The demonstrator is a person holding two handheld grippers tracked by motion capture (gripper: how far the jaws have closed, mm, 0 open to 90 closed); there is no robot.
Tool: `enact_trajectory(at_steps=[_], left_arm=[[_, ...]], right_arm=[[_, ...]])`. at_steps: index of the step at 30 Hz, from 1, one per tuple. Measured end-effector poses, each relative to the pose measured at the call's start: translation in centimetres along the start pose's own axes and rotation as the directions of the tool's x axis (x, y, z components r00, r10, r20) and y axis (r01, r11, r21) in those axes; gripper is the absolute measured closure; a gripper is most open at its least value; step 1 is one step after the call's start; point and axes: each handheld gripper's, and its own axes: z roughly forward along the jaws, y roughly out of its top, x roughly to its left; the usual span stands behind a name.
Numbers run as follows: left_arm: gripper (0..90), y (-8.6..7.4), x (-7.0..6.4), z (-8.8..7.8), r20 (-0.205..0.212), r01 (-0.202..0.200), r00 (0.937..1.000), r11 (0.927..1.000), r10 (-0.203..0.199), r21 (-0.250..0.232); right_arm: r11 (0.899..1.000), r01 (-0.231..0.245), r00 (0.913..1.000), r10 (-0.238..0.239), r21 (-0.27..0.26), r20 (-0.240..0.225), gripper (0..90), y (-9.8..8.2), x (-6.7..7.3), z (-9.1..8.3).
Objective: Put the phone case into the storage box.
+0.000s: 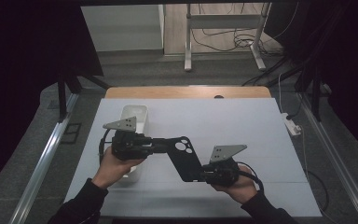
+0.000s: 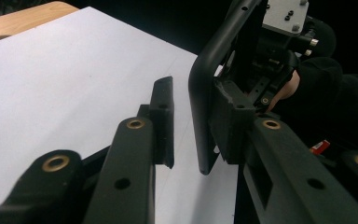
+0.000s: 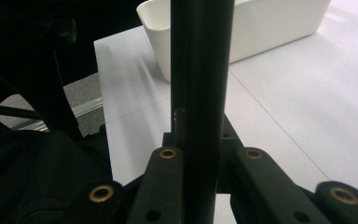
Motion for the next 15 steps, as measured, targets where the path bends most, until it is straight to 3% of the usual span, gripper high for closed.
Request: enact_trajectory(at_steps=[7,15], left_arm=[[82.0,-0.16,0.12,0.00,0.031,0.017,0.9994,0.9996,-0.016,-0.021],[82.9,-0.05,-0.25,0.17,-0.005,0.021,0.9998,0.9997,-0.021,-0.010]], right_arm=[[1.000,0.006,0.9999,-0.006,0.001,0.016,84.4,0.01,0.00,0.04],[0.999,0.012,0.9992,-0.013,0.031,0.039,81.8,-0.05,0.06,0.53]])
